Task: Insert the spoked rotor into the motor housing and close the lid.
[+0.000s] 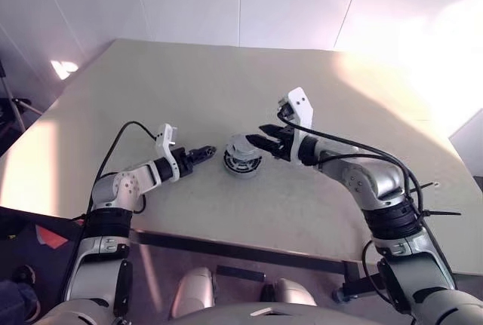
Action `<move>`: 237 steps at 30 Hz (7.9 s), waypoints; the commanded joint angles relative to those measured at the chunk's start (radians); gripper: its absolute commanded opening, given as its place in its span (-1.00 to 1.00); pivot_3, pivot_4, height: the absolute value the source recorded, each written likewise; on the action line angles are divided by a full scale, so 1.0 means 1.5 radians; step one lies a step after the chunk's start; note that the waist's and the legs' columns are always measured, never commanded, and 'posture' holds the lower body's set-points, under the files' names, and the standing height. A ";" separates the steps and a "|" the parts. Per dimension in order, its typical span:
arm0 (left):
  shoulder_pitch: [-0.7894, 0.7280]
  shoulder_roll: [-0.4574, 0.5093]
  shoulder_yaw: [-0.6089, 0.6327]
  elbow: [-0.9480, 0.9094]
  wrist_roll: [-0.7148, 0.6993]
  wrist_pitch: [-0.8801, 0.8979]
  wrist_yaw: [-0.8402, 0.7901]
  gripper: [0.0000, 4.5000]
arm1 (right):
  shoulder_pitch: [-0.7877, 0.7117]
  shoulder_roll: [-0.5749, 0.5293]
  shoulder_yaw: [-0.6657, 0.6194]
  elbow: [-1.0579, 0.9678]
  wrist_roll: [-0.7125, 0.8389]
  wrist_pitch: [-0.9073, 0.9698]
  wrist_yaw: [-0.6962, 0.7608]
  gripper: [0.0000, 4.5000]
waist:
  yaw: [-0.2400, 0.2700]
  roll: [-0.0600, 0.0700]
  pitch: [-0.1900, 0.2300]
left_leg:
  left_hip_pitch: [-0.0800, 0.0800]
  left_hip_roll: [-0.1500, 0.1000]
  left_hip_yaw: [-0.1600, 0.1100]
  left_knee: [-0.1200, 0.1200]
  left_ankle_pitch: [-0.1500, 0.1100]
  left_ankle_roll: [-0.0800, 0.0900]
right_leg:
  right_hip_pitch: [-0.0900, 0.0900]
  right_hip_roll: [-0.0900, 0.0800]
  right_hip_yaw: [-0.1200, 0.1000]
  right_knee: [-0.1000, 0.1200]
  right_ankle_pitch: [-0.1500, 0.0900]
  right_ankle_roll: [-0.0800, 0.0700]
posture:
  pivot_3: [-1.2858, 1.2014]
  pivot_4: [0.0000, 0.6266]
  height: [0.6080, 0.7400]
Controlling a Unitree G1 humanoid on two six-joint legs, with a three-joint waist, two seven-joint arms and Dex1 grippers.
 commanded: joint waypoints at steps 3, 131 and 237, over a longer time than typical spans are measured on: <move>-0.010 0.006 0.021 -0.007 -0.004 -0.014 -0.006 0.57 | -0.060 0.047 0.013 0.082 -0.083 -0.100 0.025 0.59 | -0.002 0.000 0.000 | -0.001 0.000 0.000 0.001 -0.001 0.001 | 0.000 0.000 0.000 0.000 0.002 -0.004 | 0.03 -1.00 1.00; 0.006 -0.001 0.021 -0.029 0.009 -0.019 0.011 0.57 | -0.009 0.032 0.046 0.220 -0.293 -0.284 0.268 0.40 | -0.001 -0.001 0.000 | 0.001 0.000 0.000 0.005 -0.002 0.005 | 0.003 0.000 0.000 0.002 0.003 -0.006 | 0.03 -1.00 1.00; 0.006 -0.035 0.010 -0.055 -0.001 0.016 0.030 0.57 | 0.036 -0.002 -0.014 0.112 -0.192 -0.263 0.356 0.40 | -0.001 -0.001 -0.001 | 0.000 -0.006 0.000 0.005 -0.009 0.016 | 0.005 -0.007 0.001 -0.001 -0.002 0.002 | 0.03 -1.00 1.00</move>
